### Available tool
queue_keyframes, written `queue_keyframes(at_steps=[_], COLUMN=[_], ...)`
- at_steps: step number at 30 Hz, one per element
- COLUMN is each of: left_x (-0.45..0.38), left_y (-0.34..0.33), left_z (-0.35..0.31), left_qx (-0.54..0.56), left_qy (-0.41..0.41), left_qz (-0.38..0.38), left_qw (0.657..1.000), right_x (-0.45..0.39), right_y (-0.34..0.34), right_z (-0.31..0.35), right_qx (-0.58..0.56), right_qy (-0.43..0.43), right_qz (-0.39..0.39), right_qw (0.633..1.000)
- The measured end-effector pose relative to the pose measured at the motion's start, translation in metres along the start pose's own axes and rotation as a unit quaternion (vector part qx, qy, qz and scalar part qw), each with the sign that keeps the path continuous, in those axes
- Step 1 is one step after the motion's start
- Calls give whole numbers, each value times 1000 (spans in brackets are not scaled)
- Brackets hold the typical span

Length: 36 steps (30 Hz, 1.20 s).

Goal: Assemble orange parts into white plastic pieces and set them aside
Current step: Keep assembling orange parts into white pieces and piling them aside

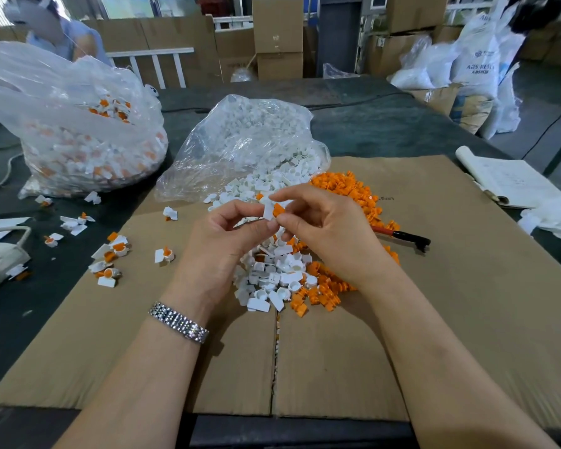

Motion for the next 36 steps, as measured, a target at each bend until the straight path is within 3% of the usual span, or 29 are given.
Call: queue_keyframes(at_steps=[8,19,28,36], left_x=[2,6,5,7], left_y=[-1,-12,-12,-17], left_z=[-2,-8,-11,-10], left_qx=[41,130,164,160], left_qy=[4,39,47,36], left_qz=[17,52,22,6], left_qw=[999,989,985,987], right_x=[0,0,0,0], right_y=[0,-8,-7,-15], right_z=[-3,-2,-1,2], right_qx=[-27,57,29,71], right_qy=[-5,52,32,38], right_qz=[-23,-93,-77,-106], right_qw=[999,993,996,991])
Point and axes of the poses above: each hand's wrist, its own x-axis away from the middle knuckle, its own y-axis out of the back of the hand, z = x × y, the point moved 1 cm from there along -x, towards the middle knuckle, and after that the axes turned 10 degrees about x, right-handed, at the moved point
